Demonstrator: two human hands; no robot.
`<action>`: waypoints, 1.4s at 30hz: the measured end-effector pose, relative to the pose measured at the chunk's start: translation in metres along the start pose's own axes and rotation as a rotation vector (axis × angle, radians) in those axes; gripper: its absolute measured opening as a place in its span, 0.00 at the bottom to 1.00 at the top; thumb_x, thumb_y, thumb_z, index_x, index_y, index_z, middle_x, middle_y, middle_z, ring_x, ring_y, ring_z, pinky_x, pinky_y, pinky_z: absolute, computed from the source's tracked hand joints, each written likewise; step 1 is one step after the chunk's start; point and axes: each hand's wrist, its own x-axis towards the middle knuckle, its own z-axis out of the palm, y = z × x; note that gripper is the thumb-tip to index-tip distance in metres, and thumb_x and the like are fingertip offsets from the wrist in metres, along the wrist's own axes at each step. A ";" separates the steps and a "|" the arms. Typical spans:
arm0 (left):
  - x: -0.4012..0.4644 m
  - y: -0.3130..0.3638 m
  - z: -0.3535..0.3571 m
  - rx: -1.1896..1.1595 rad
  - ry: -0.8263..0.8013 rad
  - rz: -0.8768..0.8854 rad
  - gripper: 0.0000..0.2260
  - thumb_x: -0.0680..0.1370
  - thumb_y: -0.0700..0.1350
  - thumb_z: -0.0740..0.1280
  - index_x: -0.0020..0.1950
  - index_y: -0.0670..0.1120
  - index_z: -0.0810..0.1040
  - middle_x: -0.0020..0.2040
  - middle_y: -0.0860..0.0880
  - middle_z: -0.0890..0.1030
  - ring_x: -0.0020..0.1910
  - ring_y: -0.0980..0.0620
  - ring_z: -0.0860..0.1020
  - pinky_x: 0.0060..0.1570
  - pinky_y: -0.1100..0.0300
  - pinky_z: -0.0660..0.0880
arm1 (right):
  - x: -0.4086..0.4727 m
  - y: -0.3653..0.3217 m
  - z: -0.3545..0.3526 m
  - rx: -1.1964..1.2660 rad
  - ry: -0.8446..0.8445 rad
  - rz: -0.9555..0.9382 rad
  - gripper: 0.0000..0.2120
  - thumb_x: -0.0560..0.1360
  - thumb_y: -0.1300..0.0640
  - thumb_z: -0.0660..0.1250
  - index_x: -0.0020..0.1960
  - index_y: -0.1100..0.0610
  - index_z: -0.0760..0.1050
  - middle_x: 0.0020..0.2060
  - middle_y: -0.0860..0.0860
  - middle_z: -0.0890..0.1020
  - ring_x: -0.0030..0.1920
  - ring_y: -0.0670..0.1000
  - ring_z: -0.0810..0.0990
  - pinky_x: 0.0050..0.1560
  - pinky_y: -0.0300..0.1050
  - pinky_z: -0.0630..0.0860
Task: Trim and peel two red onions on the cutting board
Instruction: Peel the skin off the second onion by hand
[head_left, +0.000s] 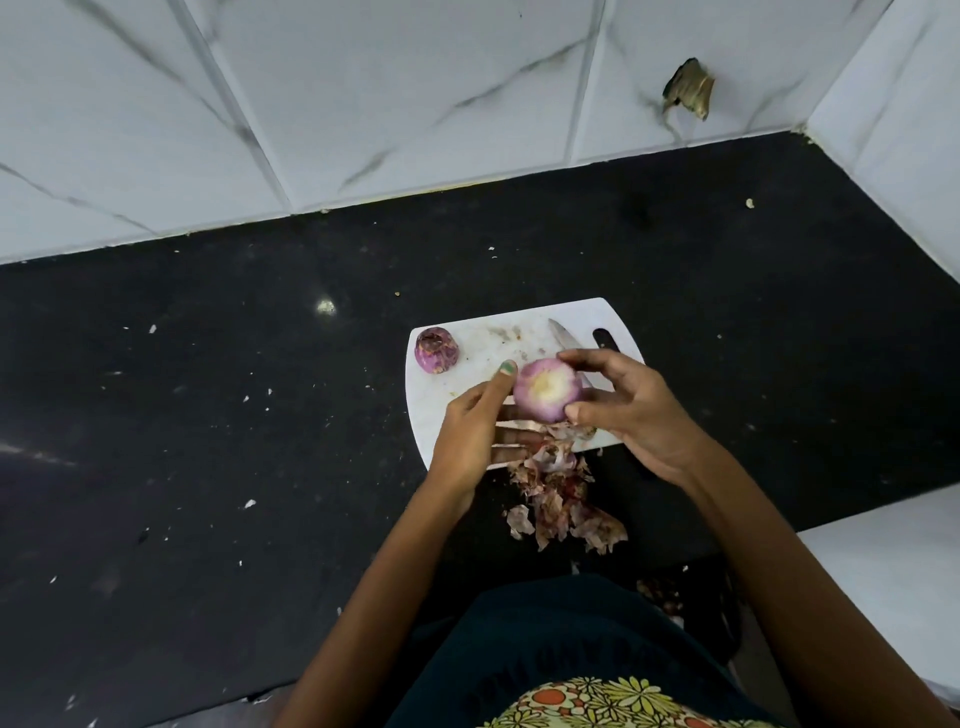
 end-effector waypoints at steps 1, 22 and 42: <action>0.001 -0.001 -0.002 -0.006 -0.007 -0.032 0.19 0.79 0.58 0.60 0.58 0.45 0.78 0.46 0.43 0.84 0.38 0.49 0.84 0.35 0.62 0.78 | -0.001 0.000 0.002 -0.088 -0.028 0.005 0.25 0.65 0.73 0.74 0.59 0.56 0.76 0.59 0.51 0.77 0.52 0.53 0.82 0.47 0.45 0.81; 0.009 -0.032 -0.058 -0.121 0.238 0.242 0.12 0.78 0.41 0.67 0.60 0.44 0.74 0.49 0.52 0.84 0.51 0.57 0.81 0.52 0.63 0.76 | 0.034 0.029 0.065 -0.206 0.086 0.075 0.14 0.69 0.69 0.72 0.53 0.58 0.78 0.51 0.54 0.83 0.47 0.52 0.84 0.45 0.44 0.82; 0.026 -0.061 -0.080 0.178 0.213 0.382 0.24 0.73 0.47 0.67 0.68 0.50 0.66 0.64 0.57 0.73 0.61 0.64 0.75 0.58 0.64 0.73 | 0.076 0.036 0.052 -0.910 0.255 -0.231 0.14 0.79 0.65 0.59 0.64 0.60 0.73 0.62 0.55 0.74 0.64 0.51 0.72 0.64 0.38 0.67</action>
